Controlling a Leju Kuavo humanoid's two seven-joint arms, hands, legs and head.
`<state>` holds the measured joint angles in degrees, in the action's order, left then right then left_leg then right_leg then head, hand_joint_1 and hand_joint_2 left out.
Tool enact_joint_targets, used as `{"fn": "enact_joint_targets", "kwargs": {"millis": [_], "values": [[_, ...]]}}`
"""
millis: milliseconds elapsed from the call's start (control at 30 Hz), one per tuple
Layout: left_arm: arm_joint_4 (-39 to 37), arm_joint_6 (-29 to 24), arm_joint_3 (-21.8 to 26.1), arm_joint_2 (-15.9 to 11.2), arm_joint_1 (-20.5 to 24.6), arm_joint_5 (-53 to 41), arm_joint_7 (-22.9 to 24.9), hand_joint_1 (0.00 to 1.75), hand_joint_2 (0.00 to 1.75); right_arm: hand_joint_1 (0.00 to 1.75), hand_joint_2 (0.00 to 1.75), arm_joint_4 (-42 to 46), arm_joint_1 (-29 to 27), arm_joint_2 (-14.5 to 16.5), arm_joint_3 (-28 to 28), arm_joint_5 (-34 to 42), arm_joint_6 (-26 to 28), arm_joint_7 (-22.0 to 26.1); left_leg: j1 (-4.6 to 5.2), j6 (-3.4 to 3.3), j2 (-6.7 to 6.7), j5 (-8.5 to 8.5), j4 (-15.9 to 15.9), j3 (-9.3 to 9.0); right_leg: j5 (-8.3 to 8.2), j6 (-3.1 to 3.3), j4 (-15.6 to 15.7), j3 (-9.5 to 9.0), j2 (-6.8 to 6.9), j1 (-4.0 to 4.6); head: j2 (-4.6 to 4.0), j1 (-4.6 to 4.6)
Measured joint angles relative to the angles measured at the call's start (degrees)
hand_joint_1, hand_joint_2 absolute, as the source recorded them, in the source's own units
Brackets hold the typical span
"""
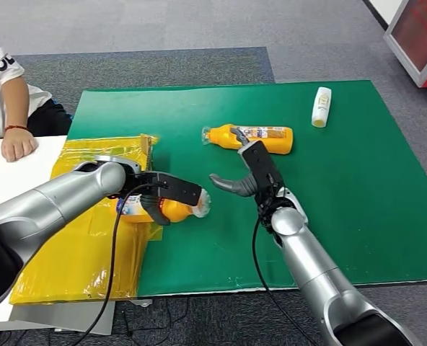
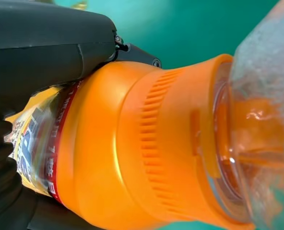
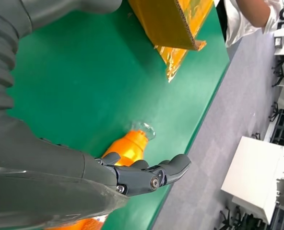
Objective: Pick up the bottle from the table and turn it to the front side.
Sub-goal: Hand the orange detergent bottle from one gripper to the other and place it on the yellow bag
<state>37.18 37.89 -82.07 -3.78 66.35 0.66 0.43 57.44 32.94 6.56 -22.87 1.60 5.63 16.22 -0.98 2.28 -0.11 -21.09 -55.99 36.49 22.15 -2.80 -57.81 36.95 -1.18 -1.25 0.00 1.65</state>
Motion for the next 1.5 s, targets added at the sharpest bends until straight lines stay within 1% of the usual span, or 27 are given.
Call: {"fn": "enact_joint_targets", "kwargs": {"millis": [133,300,467,733,867,933,1000,1067,1167,1267,1400,1500], "values": [[-4.7,-0.7,-0.5,1.8,-0.7,-2.5,0.3,1.75,1.75,0.00,1.75,-0.4,-0.1,0.0,1.1,-0.6,-0.2,0.0,0.00,0.00,0.00,0.00,0.0,0.00,0.00,0.00,0.0,-0.02,0.01,0.00,0.00,0.00],[-8.8,-0.7,-0.6,3.3,-1.4,-3.1,0.1,1.75,1.75,0.00,1.75,-0.9,-0.1,0.0,1.8,-0.9,-0.5,0.0,0.00,0.00,0.01,0.00,0.0,-0.02,-0.02,0.02,0.0,-0.04,-0.01,0.00,0.00,0.01],[-11.3,-0.7,-0.6,4.0,-2.3,-3.6,0.5,1.75,1.75,0.00,1.75,-1.4,-0.1,0.0,2.4,-1.0,-0.7,0.0,0.00,0.01,0.01,0.02,0.0,-0.07,-0.06,0.06,0.0,-0.05,-0.01,0.00,0.00,0.00],[-13.5,-0.9,-0.6,4.2,-3.0,-3.9,0.4,1.75,1.75,0.00,1.75,-2.1,0.0,0.0,2.7,-1.5,-1.2,0.0,0.00,0.01,0.01,0.03,0.0,-0.15,-0.06,0.07,0.0,-0.16,-0.01,0.00,0.00,0.01],[-14.1,-1.8,-0.5,4.3,-3.4,-4.1,0.3,0.02,1.75,0.00,1.75,-2.6,-0.1,0.0,2.7,-1.6,-1.3,0.0,0.00,0.02,0.01,0.03,0.0,-0.21,-0.07,0.08,0.0,-0.19,-0.01,0.00,0.00,0.01],[-14.4,-3.3,-0.1,4.4,-4.0,-4.1,0.0,0.00,1.75,0.00,1.75,-2.9,-0.1,0.0,2.8,-1.6,-1.3,0.0,0.00,0.02,0.01,0.04,0.0,-0.23,-0.08,0.09,0.0,-0.19,-0.01,0.01,0.00,0.01],[-14.5,-4.9,0.6,4.4,-5.2,-3.7,-1.3,0.00,0.87,0.00,1.75,-3.1,-0.2,0.0,2.8,-1.6,-1.2,0.0,0.00,0.04,0.01,0.05,0.0,-0.23,-0.08,0.10,0.0,-0.18,-0.01,0.01,0.00,-0.01],[-14.6,-5.8,1.5,4.2,-6.3,-2.9,-4.1,0.00,0.00,0.00,1.75,-3.2,-0.5,0.0,2.9,-1.6,-1.2,0.2,-0.01,0.02,0.01,0.07,0.0,-0.22,-0.08,0.09,0.0,-0.18,0.00,0.01,0.00,0.00],[-14.1,-7.7,3.7,3.3,-7.9,-1.1,-11.5,0.00,0.00,0.00,1.75,-3.2,-1.2,0.0,3.0,-1.4,-1.5,0.4,0.00,-0.01,0.00,0.07,0.0,-0.18,-0.07,0.09,0.0,-0.19,0.00,0.01,0.00,0.01],[-11.5,-9.0,7.2,0.7,-10.1,0.7,-20.1,0.00,0.00,0.00,1.75,-3.2,-1.9,0.0,3.0,-0.5,-2.3,0.7,0.00,-0.01,0.02,0.04,0.0,-0.17,-0.06,0.09,0.0,-0.18,-0.04,0.01,0.00,0.01],[-4.9,-8.5,14.5,-4.1,-15.4,2.8,-29.5,0.00,1.75,0.00,1.75,-3.1,-2.5,-0.2,2.8,1.4,-3.1,1.0,0.00,0.01,0.04,0.02,0.0,-0.19,-0.04,0.10,0.0,-0.14,-0.05,0.01,0.00,-0.01],[1.1,-6.4,22.1,-7.1,-20.7,4.0,-34.7,0.00,1.75,0.00,1.75,-2.9,-3.0,-0.6,2.5,2.5,-3.7,1.0,-0.01,0.02,0.04,0.02,0.0,-0.19,-0.01,0.11,0.0,-0.13,-0.04,0.02,0.00,-0.01]]}}
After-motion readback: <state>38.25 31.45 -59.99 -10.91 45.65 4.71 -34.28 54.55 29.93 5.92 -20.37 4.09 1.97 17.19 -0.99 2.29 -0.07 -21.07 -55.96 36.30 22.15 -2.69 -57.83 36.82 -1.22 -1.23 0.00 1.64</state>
